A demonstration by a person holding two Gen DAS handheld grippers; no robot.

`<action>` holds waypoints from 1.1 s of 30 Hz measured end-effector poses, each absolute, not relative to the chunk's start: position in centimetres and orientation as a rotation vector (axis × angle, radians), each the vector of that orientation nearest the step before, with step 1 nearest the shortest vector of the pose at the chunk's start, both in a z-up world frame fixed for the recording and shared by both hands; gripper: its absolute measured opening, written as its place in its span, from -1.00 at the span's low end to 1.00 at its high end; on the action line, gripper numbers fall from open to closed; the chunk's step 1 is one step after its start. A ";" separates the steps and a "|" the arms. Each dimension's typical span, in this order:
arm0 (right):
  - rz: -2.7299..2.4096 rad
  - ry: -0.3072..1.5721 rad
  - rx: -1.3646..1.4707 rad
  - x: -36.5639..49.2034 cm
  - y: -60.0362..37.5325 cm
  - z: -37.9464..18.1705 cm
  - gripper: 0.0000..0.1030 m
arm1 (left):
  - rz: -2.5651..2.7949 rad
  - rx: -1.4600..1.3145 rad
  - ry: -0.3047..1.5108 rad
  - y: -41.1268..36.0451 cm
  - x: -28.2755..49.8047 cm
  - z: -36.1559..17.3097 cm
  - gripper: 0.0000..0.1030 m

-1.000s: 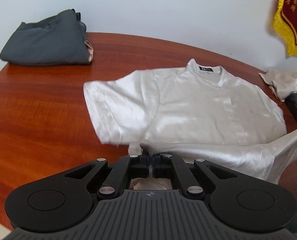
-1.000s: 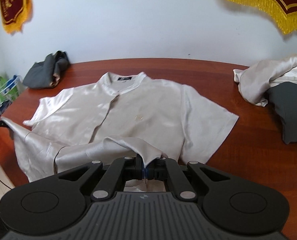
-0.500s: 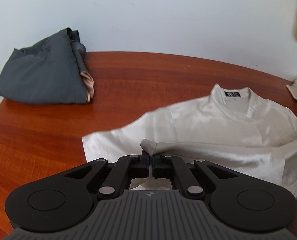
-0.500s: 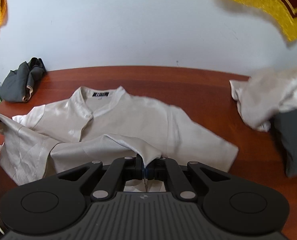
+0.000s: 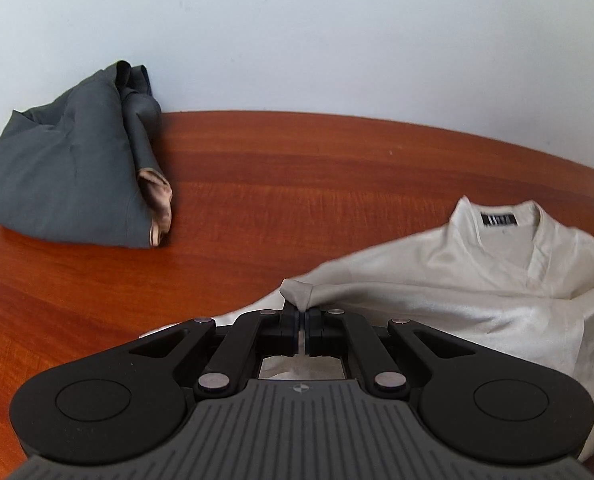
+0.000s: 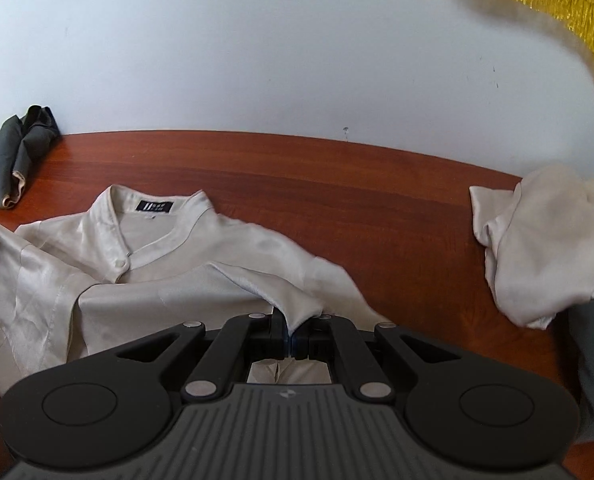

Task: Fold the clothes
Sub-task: 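Carry the hem over the shirt body toward the collar with both grippers, then lay the hem down on the shirt and open both grippers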

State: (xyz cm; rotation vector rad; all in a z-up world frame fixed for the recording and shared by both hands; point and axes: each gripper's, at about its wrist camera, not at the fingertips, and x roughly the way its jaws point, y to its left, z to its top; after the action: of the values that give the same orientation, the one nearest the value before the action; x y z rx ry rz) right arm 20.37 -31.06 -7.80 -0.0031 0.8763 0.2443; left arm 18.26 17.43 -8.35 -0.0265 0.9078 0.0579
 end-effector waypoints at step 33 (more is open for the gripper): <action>0.245 0.983 -0.104 17.4 -26.9 -7.5 -0.31 | 0.093 -0.058 0.984 18.5 16.6 -8.8 -0.12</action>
State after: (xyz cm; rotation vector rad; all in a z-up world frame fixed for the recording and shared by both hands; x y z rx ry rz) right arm 17.44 -26.94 -7.54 -0.1040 0.9829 0.2446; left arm 16.59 18.48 -8.81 -0.0582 0.9836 0.0930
